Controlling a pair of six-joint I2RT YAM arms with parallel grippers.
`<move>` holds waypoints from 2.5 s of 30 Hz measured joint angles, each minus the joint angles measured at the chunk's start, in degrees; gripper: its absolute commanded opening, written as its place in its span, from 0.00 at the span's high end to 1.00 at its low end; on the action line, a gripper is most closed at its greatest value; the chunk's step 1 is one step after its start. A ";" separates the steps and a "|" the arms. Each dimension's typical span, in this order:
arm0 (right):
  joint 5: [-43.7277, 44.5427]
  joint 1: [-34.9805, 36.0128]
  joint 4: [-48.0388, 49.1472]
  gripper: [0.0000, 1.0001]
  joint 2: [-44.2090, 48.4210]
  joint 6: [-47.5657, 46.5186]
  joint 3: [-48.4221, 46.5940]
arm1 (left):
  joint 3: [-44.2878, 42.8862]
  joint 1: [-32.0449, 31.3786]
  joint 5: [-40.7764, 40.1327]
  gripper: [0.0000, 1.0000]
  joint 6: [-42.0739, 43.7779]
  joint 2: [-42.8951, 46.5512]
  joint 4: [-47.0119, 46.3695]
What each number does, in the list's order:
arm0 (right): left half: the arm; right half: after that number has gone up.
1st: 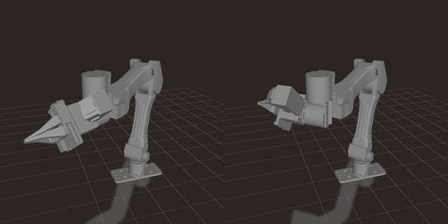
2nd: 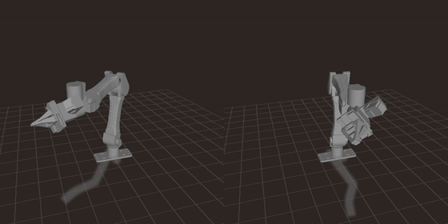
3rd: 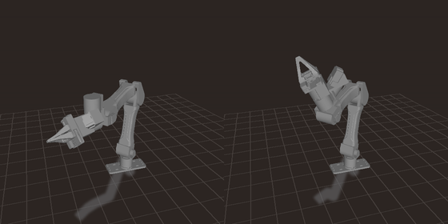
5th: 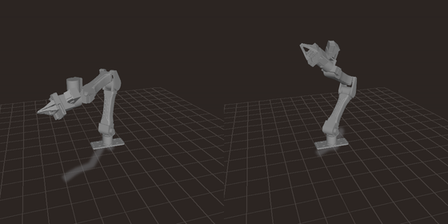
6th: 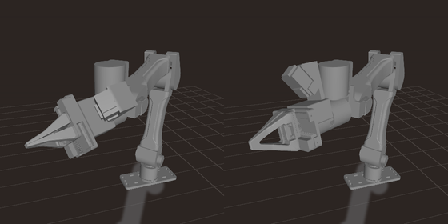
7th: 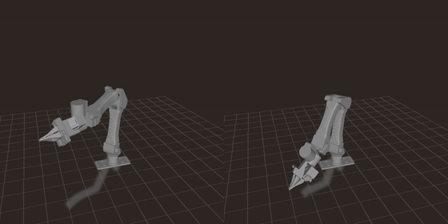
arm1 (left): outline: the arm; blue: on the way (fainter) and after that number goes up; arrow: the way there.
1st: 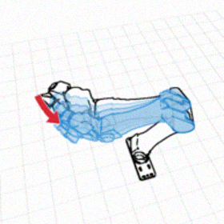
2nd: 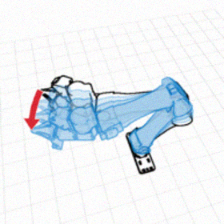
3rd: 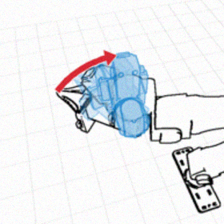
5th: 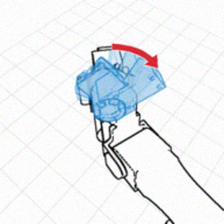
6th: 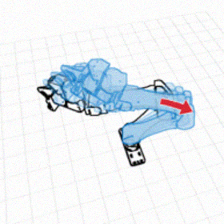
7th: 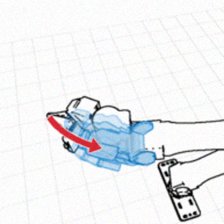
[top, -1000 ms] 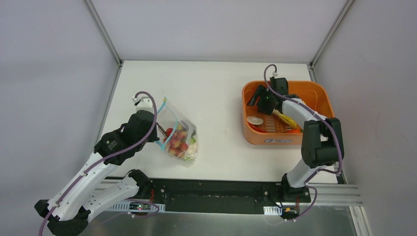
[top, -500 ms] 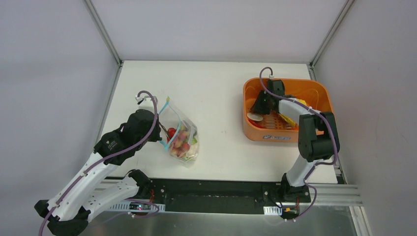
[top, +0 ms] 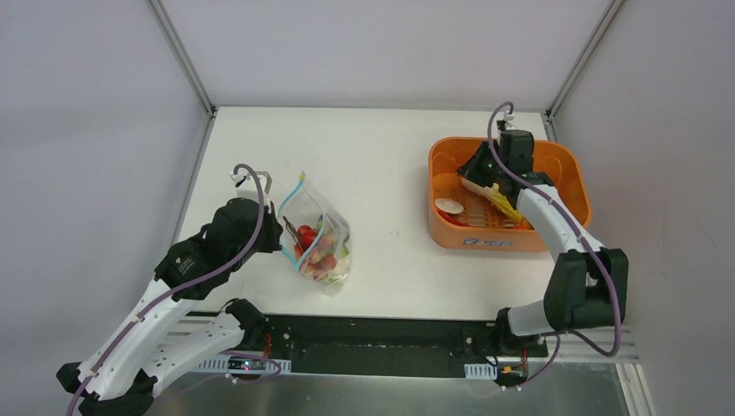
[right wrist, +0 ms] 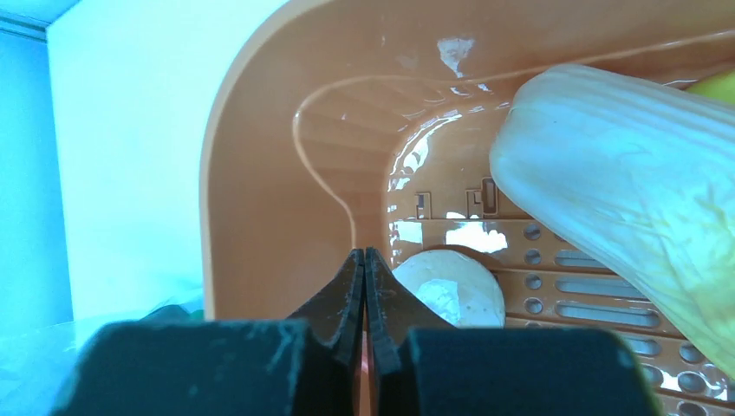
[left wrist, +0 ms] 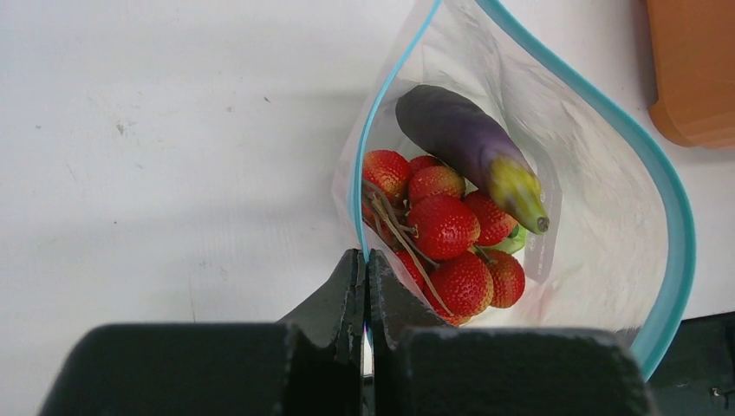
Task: Place the food in the zip-top bag and seal the zipper
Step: Move the bin to the center of the board, then pick up the fake vegetable from the bin.
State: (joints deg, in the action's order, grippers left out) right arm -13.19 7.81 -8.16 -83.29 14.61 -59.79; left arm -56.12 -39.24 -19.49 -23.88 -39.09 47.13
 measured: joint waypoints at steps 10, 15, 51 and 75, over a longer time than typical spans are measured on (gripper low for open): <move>-4.92 -1.33 -4.63 0.57 4.68 -0.15 1.53 | 0.00 0.00 1.46 1.00 -0.59 1.09 -0.07; -6.49 4.87 -9.60 0.55 7.23 -0.24 5.53 | 0.09 0.00 1.57 1.00 -0.59 2.36 -0.09; -3.04 17.77 -5.77 0.40 -6.69 1.44 3.08 | 13.22 0.00 0.87 1.00 5.03 6.49 -15.45; 5.73 19.58 -10.95 0.26 -12.63 -3.52 -5.86 | 14.38 0.00 0.96 1.00 5.07 8.02 -15.50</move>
State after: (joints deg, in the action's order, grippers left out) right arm -7.46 27.40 -19.11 -95.92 11.09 -65.65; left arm -41.74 -39.24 -18.52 -18.81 -31.07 31.64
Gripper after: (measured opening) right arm 0.736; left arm 0.009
